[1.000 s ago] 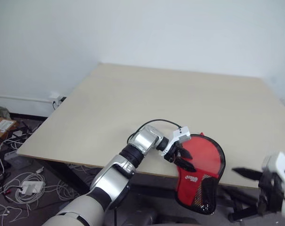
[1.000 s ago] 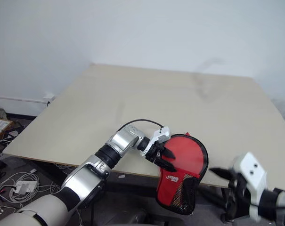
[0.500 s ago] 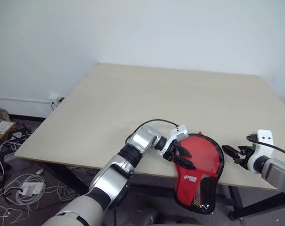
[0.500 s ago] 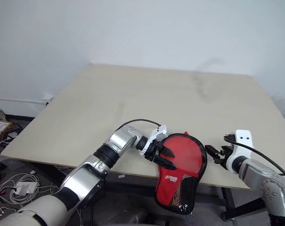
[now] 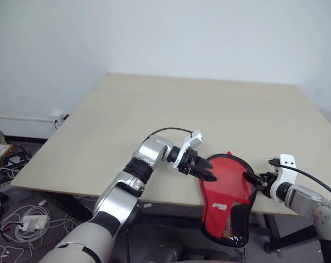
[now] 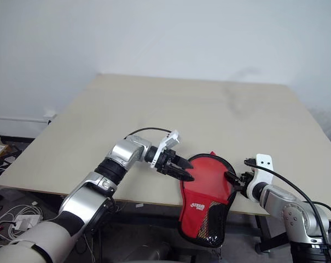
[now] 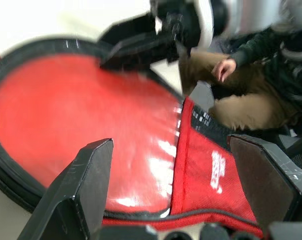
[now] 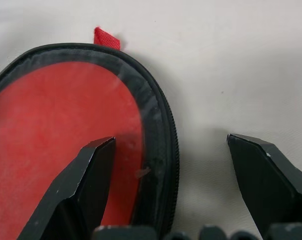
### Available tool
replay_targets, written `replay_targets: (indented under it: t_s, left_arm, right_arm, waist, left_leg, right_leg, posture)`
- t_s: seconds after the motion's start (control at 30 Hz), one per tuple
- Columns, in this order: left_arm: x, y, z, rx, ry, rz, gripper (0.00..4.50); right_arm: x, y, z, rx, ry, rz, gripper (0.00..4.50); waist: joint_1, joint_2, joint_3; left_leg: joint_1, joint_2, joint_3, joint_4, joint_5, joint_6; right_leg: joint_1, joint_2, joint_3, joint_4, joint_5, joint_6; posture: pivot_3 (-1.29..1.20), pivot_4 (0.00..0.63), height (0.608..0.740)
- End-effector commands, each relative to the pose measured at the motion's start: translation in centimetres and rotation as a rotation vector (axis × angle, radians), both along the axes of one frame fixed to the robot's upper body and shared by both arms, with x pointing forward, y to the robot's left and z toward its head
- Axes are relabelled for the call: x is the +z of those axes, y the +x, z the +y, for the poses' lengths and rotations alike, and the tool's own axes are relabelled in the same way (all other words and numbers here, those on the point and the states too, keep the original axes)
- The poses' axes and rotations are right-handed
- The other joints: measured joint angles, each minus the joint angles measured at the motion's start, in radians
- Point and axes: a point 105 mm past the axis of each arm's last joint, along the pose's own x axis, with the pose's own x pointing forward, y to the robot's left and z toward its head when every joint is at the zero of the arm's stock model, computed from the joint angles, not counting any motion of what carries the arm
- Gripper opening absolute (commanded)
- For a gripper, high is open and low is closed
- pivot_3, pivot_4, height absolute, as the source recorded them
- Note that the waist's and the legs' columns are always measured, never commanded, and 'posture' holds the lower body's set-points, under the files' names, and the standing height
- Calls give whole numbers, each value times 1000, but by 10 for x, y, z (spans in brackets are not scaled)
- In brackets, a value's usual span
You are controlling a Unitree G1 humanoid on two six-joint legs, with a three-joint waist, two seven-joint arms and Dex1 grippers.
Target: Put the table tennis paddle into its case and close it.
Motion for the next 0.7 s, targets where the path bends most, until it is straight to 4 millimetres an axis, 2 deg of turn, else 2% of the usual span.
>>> replay_targets:
  t_s: [0.03,0.2,0.33,0.47,0.7]
  left_arm:
    - [27,13,4,22,-50,-52,3903]
    - [24,20,13,54,-29,-58,3903]
    - [25,21,14,71,-37,-48,3903]
    - [23,20,16,71,-40,-34,3903]
    - [5,2,30,18,19,3,3903]
  right_arm:
    - [-1,1,6,20,-7,1,3012]
    - [5,1,19,35,100,-32,1262]
    - [8,2,21,45,80,-49,14]
    - [25,14,18,9,75,-139,14]
    - [70,53,10,-147,59,-316,14]
  waist:
    - [-4,0,0]
    - [-5,0,0]
    - [-6,0,0]
    - [-6,0,0]
    - [-31,4,4]
  left_leg:
    - [0,0,0,0,0,0]
    - [1,1,-1,0,0,0]
    - [1,1,-1,1,0,0]
    - [1,2,-1,0,0,0]
    - [0,0,-1,0,2,-2]
  right_leg:
    - [0,0,0,0,0,0]
    - [0,3,2,1,1,-1]
    - [-1,6,5,1,2,-3]
    - [-2,7,6,1,3,-3]
    - [-11,10,16,11,5,-6]
  posture:
    - [0,0,740]
    - [0,0,740]
    - [0,0,740]
    - [0,0,740]
    - [0,0,740]
